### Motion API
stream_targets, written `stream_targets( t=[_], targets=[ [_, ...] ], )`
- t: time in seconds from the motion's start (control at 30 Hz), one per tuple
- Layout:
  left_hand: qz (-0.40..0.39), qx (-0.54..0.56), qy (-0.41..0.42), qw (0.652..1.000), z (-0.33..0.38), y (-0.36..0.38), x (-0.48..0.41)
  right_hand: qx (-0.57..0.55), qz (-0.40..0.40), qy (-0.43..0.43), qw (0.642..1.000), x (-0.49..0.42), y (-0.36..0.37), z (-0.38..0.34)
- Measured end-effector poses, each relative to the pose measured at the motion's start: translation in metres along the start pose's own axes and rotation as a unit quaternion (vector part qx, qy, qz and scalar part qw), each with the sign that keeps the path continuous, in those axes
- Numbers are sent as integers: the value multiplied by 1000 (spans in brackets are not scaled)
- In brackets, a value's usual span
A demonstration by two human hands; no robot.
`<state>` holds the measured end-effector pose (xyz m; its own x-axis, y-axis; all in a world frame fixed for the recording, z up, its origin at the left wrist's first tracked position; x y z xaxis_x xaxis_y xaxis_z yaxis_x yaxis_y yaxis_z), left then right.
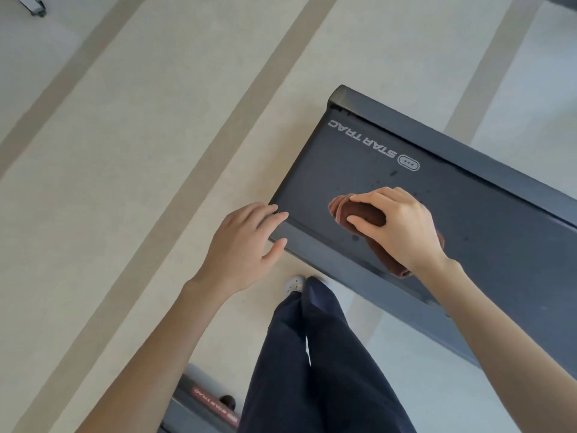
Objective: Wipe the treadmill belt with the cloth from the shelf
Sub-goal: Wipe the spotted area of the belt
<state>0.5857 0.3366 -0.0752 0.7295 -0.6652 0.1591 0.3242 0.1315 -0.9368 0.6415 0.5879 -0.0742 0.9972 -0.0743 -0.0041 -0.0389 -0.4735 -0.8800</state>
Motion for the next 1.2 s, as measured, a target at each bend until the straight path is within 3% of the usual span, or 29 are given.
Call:
stream_targets(
  t=[0.3, 0.63, 0.8, 1.0, 1.2],
  targets=[
    [-12, 22, -37, 999, -71, 115, -63, -5, -36, 4, 999, -73, 124, 72],
    [-107, 1, -68, 992, -185, 398, -142, -28, -13, -1, 1000, -108, 385, 189],
    [-74, -26, -73, 994, -226, 511, -185, 7, 41, -90, 995, -130, 502, 241],
    [-9, -32, -95, 995, -259, 585, -221, 93, 63, -241, 964, -138, 605, 283],
    [58, -70, -91, 992, -265, 602, -223, 69, 149, -172, 971, -221, 604, 303]
  ],
)
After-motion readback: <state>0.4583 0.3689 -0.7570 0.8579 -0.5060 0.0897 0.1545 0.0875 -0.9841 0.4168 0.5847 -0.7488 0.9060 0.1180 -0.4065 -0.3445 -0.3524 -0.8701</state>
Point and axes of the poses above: each hand's wrist, its own x-axis away from the middle knuckle, its own y-axis out of the palm, z = x × y, the point moved 2 cm from there along -x, towards the middle knuckle, and after that the axes turned 3 degrees about -z, right-handed, at the moved point
